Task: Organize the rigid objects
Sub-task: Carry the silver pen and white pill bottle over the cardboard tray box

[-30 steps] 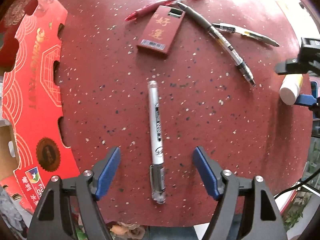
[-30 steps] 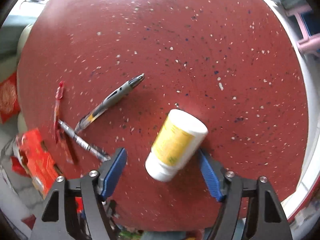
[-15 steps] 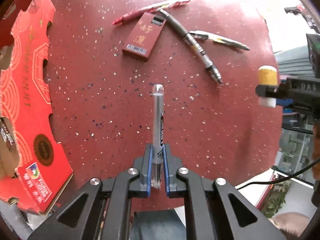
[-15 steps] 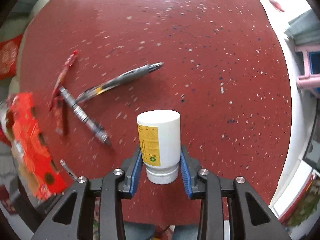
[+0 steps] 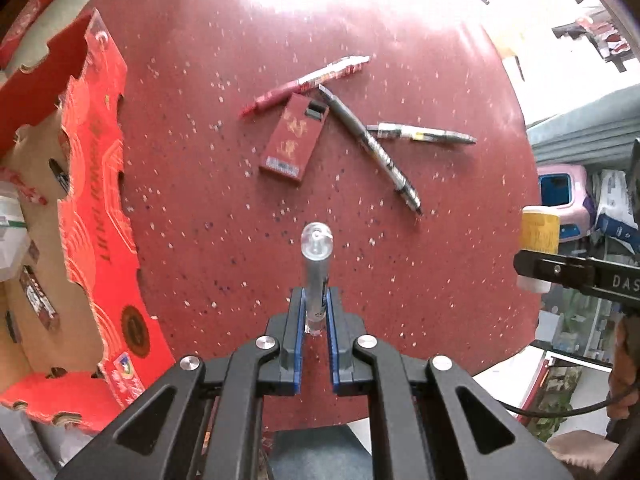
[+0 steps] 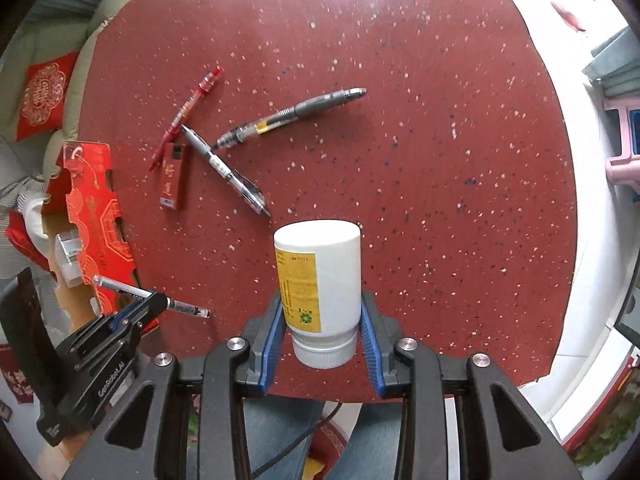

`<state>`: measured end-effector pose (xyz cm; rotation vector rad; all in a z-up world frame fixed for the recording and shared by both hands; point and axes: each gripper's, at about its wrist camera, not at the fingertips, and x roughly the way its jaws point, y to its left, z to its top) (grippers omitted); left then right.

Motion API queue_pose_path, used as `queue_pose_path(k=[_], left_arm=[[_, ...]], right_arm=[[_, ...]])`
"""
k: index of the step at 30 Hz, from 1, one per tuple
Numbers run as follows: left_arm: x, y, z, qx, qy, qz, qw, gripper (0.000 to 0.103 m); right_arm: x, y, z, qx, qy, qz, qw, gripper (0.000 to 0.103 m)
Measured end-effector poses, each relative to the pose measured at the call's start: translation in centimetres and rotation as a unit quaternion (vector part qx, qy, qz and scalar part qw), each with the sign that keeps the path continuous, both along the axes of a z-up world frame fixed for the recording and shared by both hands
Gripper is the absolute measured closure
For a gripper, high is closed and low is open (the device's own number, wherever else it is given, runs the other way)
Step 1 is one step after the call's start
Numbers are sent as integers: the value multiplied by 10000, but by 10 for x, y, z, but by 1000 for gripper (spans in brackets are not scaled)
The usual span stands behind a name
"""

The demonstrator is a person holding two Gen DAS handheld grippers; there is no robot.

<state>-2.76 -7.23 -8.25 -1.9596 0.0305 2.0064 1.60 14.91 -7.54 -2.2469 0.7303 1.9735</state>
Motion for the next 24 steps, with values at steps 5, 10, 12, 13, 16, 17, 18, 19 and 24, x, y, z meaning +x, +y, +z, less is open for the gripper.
queue_pose_path(k=[5,10,12,13,16,17,18,19,24], left_arm=[[-12,-15,23,139,284,81,9995,93],[-19,-28,47,187,610,296,9975,93],[-21,-36,58,201,747,453,9960,93],[-23,-41,63,204,798,523,9952,93],[-24,-58,76,176,985,810,9917,93],[-25,-64,79,162,1028,918,9903,93],[-25,-70,82,137,1058,1025,9890,93],[-25,-78,85,107,1079,1138,9876,93],[-24,-117,96,-86,1194,1676,9786,93]], right_arm=[[-7,11,22,148,239,153,9995,66],[-22,-13,40,289,513,591,9965,66],[-31,-25,50,306,634,793,9944,66],[-35,-32,51,305,672,865,9935,66],[-49,-54,62,297,834,1174,9891,66],[-54,-63,66,297,896,1302,9870,66],[-59,-73,71,298,959,1446,9844,66],[-62,-82,73,300,1002,1549,9824,66],[-82,-141,87,252,1276,2257,9655,66]])
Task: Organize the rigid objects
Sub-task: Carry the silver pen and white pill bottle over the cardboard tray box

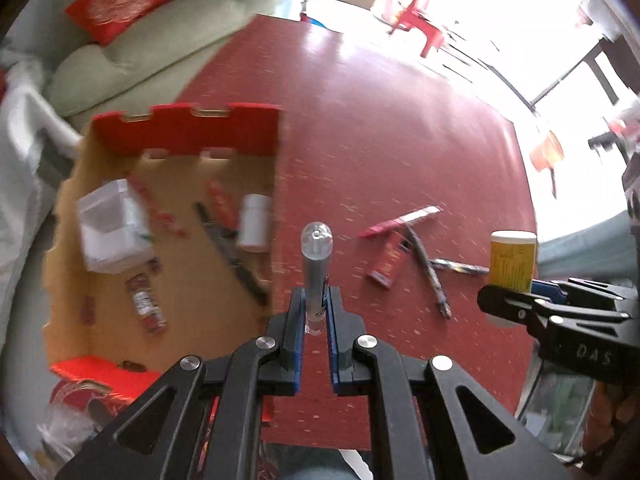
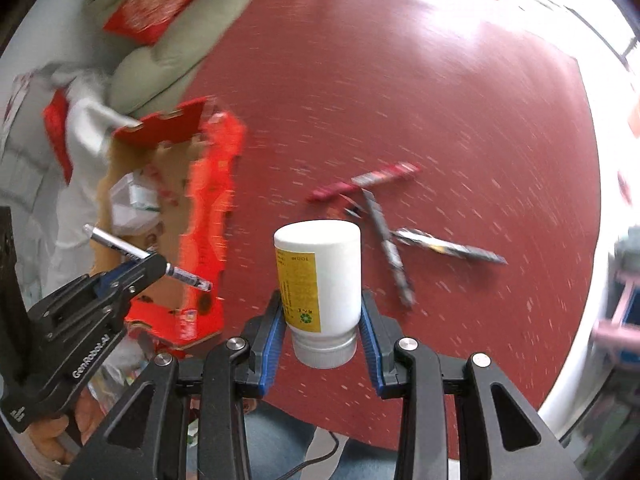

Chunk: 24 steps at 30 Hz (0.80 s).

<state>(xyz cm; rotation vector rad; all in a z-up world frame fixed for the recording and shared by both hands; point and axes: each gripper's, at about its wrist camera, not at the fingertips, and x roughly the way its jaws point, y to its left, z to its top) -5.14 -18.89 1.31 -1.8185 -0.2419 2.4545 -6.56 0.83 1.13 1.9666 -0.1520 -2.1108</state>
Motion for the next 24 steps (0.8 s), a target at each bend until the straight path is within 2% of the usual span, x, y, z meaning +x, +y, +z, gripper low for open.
queue_pose_path(k=[6,13,24], left_arm=[[7,-51,7,-125,59,683,9976,93],[16,-95,-2,-207,-46,1144,9932,93],[11,-125,-18,-225,-224,1346,9904,93]], right_arm=[[-15,-69,11,-95,198,774,9968,66],[-22,-138,14,-148,268,1478,9885,66],[-34,-198,1,-39,190,1956,9805,66]])
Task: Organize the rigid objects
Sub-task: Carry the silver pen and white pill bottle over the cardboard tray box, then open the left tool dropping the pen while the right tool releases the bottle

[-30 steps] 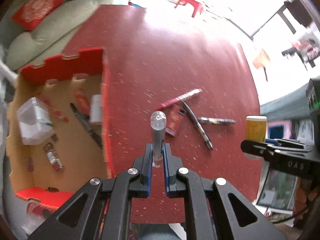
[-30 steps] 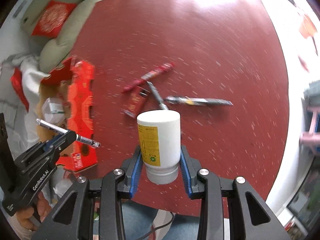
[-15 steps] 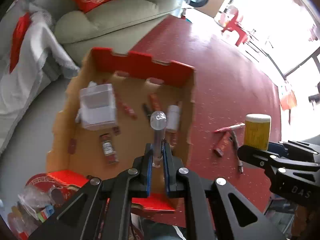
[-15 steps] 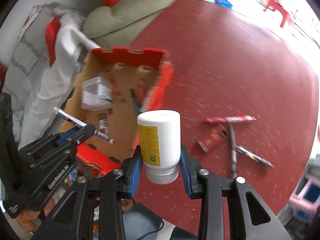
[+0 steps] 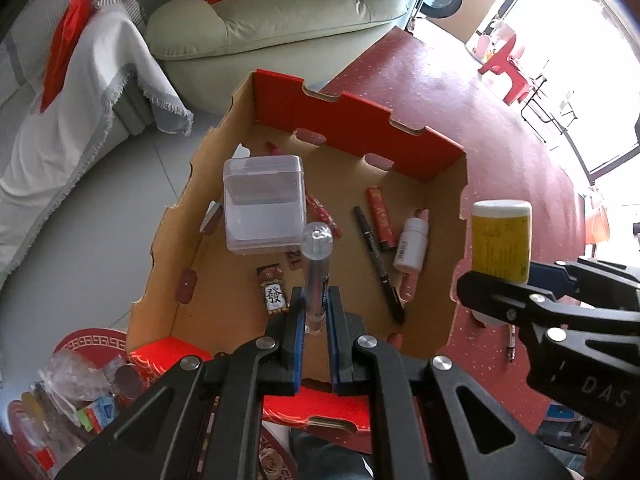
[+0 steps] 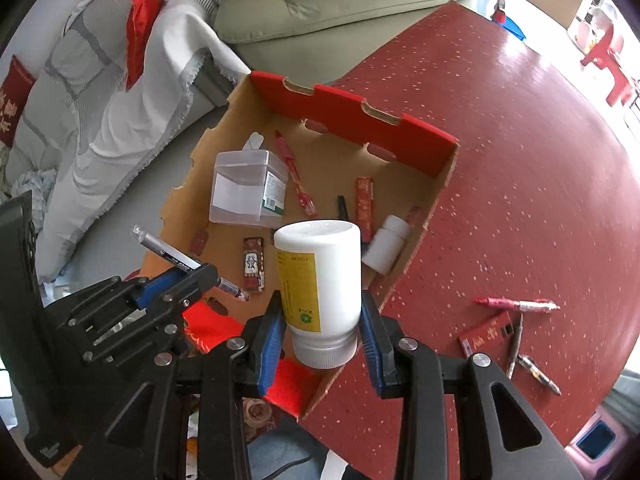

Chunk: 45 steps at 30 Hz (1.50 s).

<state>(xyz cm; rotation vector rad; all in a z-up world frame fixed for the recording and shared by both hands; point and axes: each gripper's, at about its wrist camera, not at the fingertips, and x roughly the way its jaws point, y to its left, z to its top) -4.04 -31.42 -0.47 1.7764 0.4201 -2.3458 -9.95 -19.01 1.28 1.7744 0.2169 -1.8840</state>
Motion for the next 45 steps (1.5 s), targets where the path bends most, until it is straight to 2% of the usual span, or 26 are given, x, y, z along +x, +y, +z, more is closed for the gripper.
queue_pose_path(k=[17,27,29,31,32,33,34,35,37,39,43,45], left_arm=[[-18,-1,-31,104,-391,-219,9989,93],[-29,5,-44,-6,-615,-400,9973,91],[-31,5,-45,-69,-653,-377,9971,76],[-32,3,-45,-147,-635,-284,9975,24],[-31,1,-43,-156,-561,-199,9981,19],[-31,-1,-41,-125,-519,-147,9985,18],[-32,-2,-41,-47,-545,-140,9984,17],[-32,-3,-42,31,-565,-130,9983,15],[-32,-3,-41,-18,-558,-108,9984,0],[-31,-2,-41,-68,-485,-101,9988,0],[-30,3,-48,459,-588,-237,9969,0],[-29,8,-47,484,-563,-317,9967,0]], right_arm=[[-31,-22,-31,359,-196,65,9991,66],[-37,-27,-57,481,-460,33,9978,66],[-39,-26,-60,476,-520,-14,9975,66],[-41,-25,-63,429,-623,19,9971,62],[-41,-25,-62,431,-617,21,9972,53],[-42,-24,-60,424,-582,8,9974,29],[-42,-22,-57,382,-507,-23,9980,17],[-43,-20,-51,313,-398,-60,9987,17],[-44,-17,-45,238,-380,-89,9990,17],[-46,-13,-41,188,-427,-120,9988,17],[-45,5,-31,88,-406,-272,9988,17],[-41,23,-28,31,-424,-451,9981,17]])
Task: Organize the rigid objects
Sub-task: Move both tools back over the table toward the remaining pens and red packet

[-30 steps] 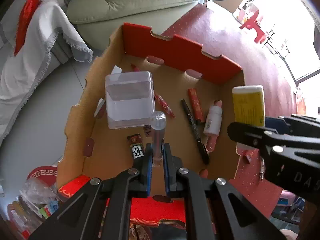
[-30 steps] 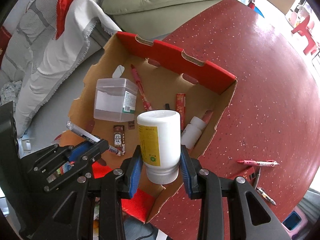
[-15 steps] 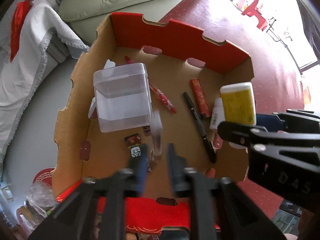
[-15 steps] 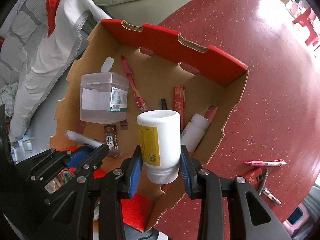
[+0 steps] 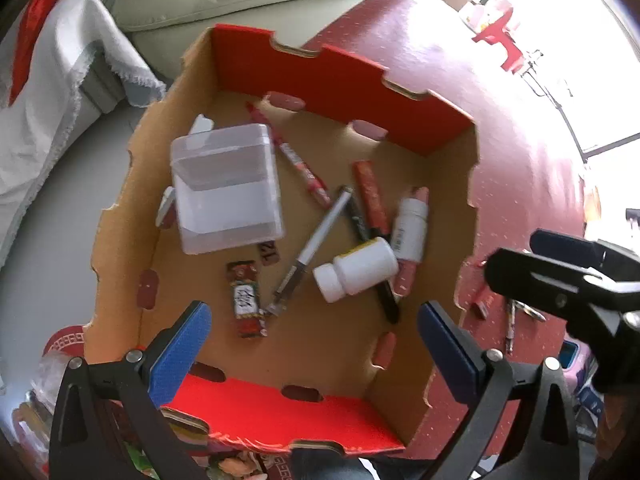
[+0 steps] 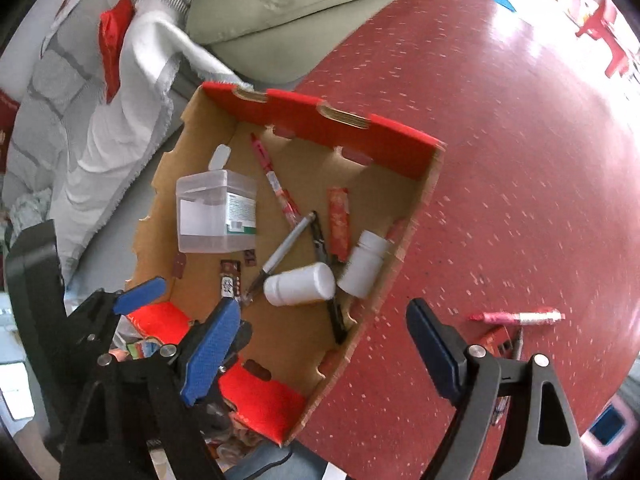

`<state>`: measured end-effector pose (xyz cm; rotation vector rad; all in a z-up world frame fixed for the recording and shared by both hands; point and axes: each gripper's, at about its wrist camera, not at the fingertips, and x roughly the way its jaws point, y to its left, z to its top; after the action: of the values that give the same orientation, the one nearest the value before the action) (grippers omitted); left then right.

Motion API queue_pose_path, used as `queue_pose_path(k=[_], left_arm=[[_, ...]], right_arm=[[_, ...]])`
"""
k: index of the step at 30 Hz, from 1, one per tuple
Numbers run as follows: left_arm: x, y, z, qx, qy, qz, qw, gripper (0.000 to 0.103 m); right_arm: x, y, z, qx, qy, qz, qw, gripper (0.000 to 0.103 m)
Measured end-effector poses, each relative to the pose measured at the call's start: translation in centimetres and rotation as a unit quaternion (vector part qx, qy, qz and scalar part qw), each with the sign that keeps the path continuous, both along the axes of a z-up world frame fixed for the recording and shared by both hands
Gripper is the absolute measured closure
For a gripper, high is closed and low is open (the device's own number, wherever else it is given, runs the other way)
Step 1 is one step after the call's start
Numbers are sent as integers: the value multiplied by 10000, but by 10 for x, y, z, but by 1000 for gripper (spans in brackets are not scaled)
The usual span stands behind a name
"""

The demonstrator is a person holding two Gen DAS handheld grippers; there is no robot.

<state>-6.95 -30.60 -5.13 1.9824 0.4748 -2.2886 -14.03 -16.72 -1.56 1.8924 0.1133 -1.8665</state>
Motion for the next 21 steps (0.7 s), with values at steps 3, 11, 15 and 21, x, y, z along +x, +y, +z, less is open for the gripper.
queue_pose_path(k=[3,11,15,21], left_arm=[[2,17,2,64,68,-222,9997,0],[-4,84,17,237,147,-1028,9943,0],[-6,127,21,227,112,-1510,9882,0],[-3,194,2,264,-281,-1971,9796,0]], right_arm=[[8,30,0,-40,-109,-350,9993,17],[49,146,-26,153,-600,-1644,9844,17],[76,211,-39,173,-812,-2455,9658,17],[122,283,-61,166,-1264,-3434,9305,17]])
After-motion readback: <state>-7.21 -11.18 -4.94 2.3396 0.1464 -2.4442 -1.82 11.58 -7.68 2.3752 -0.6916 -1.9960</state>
